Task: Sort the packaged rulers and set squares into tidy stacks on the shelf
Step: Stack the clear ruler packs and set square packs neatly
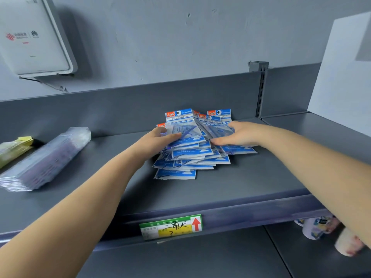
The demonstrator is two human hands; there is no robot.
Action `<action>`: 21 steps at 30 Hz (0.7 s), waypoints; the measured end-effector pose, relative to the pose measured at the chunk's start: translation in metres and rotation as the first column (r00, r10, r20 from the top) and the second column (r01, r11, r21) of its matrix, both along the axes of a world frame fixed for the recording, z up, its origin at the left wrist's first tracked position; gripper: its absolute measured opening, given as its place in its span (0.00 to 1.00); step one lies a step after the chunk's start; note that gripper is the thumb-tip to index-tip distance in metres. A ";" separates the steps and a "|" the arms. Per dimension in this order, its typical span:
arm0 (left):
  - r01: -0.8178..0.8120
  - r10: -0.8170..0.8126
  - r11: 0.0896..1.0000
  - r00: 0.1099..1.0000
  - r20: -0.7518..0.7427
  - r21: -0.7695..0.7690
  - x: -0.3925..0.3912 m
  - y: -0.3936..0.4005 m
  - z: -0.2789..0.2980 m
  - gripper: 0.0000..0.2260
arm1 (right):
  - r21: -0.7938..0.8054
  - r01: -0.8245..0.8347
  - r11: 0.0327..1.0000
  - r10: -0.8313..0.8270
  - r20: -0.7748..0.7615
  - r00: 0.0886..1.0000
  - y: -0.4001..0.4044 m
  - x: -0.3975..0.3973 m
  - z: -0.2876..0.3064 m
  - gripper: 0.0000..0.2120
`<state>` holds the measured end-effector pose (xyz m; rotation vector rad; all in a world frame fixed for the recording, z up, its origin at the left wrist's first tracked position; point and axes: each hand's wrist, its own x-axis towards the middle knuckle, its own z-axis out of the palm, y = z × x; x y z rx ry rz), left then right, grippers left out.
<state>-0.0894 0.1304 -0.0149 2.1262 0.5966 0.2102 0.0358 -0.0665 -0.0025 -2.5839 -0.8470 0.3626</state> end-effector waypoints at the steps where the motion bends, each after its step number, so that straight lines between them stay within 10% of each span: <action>1: 0.010 -0.010 1.000 1.000 0.007 -0.008 0.000 0.000 0.000 0.22 | -0.007 0.021 1.000 -0.021 -0.001 1.000 0.002 0.001 0.001 0.34; 5: -0.013 0.013 1.000 1.000 0.016 -0.023 0.000 0.000 -0.001 0.26 | -0.035 0.086 0.996 -0.089 -0.098 0.991 -0.001 0.009 0.006 0.52; 15: 0.001 -0.068 0.976 0.952 0.299 0.219 -0.008 -0.013 0.023 0.20 | 0.369 0.334 0.867 -0.129 -0.481 0.867 -0.025 0.039 0.013 0.33; 21: 0.292 -0.321 0.748 0.945 -0.061 0.596 0.028 -0.050 0.045 0.18 | 0.496 0.435 0.751 0.022 -0.678 0.735 -0.052 0.052 0.024 0.26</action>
